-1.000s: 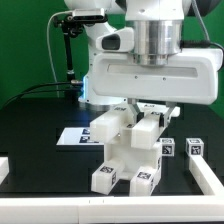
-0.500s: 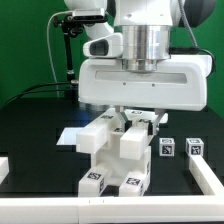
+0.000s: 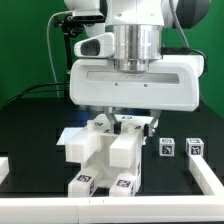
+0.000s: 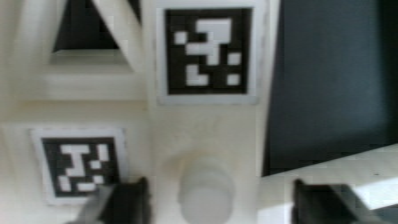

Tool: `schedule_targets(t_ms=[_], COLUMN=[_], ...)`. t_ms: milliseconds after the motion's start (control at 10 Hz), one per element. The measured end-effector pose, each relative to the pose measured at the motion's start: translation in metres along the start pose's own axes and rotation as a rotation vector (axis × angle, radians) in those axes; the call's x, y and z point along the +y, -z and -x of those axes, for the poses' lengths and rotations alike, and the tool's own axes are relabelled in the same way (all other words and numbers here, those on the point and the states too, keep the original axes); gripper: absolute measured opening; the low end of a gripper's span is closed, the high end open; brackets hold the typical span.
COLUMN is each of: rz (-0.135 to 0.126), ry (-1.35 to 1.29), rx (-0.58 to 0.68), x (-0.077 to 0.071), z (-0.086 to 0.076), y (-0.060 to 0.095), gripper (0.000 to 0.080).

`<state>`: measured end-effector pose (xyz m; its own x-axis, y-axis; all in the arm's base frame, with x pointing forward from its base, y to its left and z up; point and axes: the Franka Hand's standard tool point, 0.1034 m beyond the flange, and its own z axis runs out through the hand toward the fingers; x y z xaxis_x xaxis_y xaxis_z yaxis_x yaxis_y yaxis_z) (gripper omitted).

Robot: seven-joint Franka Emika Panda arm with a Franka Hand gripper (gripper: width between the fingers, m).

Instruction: Assemble chair

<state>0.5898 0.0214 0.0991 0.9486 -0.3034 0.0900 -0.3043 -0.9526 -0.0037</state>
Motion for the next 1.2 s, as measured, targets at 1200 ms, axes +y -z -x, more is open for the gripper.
schedule_targets(t_ms=[1200], rz=[0.000], ry=[0.000], rx=[0.000], x=[0.0000], z=[0.0001], y=[-0.0002], gripper=[0.0649])
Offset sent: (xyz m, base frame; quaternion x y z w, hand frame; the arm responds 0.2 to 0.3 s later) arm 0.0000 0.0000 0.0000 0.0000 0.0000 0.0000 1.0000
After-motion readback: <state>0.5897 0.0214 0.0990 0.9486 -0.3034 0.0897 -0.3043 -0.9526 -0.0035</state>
